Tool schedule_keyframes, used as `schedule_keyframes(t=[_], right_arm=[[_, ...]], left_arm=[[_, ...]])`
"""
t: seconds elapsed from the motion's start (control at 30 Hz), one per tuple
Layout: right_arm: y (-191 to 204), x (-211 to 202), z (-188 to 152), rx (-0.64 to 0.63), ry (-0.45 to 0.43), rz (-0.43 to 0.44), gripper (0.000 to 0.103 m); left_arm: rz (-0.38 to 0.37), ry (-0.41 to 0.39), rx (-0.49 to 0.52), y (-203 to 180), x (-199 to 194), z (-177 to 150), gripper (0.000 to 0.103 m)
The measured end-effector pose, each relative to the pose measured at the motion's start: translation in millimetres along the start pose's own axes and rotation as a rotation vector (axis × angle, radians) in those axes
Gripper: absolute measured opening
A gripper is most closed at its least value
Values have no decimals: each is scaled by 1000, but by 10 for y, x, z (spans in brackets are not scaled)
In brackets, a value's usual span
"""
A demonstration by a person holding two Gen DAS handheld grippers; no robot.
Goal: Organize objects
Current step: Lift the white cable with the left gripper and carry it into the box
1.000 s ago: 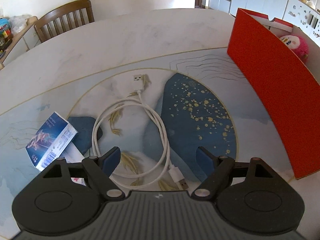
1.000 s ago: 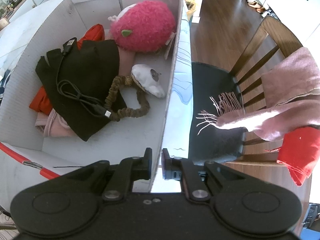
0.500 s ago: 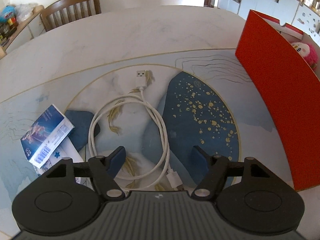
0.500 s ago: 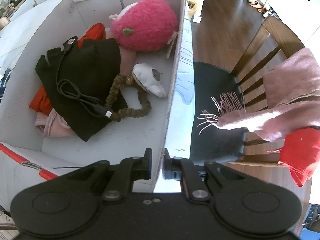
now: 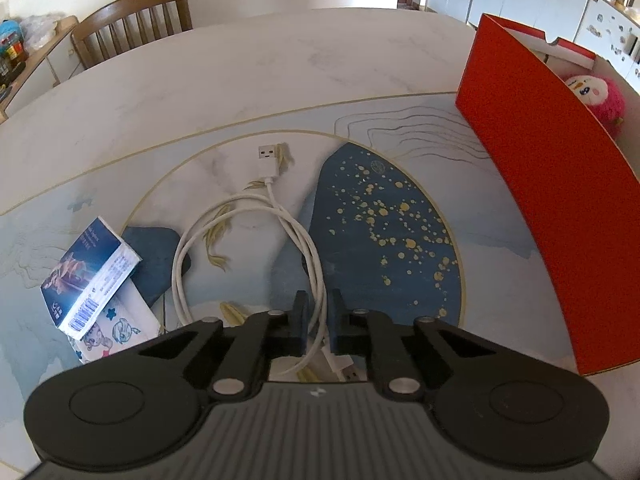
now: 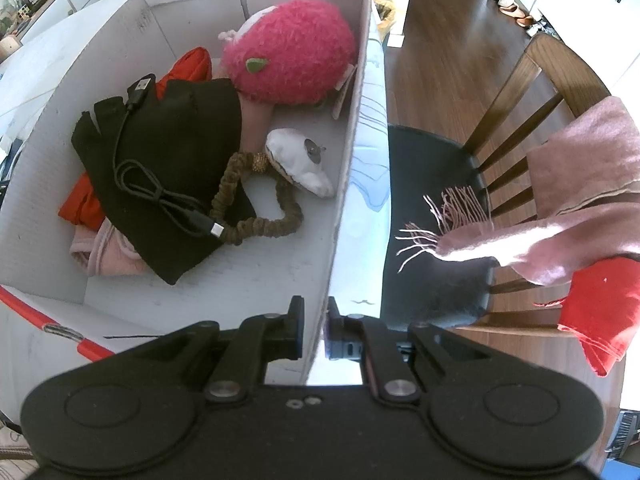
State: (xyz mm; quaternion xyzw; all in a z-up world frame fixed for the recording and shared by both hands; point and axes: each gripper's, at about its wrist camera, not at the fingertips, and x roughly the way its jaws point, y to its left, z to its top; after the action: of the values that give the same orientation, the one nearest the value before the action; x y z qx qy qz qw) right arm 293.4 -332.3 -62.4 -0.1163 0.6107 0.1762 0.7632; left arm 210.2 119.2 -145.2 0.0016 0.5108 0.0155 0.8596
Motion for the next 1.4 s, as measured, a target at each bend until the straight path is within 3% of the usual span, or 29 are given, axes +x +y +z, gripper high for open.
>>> schedule_keyframes(t=[0.17, 0.63, 1.2, 1.4], right_arm=[[-14, -7, -6, 4, -5, 5, 8], [-46, -14, -17, 21, -23, 18, 8], [-72, -1, -11, 19, -34, 32, 8], [-69, 7, -8, 13, -34, 31, 8]], left_arm=[[-25, -1, -19, 31, -66, 34, 6], [-188, -90, -254, 267, -571, 205, 5], [-241, -152, -278, 156, -860, 286, 5], [-298, -198, -266, 37, -1069, 417, 4]])
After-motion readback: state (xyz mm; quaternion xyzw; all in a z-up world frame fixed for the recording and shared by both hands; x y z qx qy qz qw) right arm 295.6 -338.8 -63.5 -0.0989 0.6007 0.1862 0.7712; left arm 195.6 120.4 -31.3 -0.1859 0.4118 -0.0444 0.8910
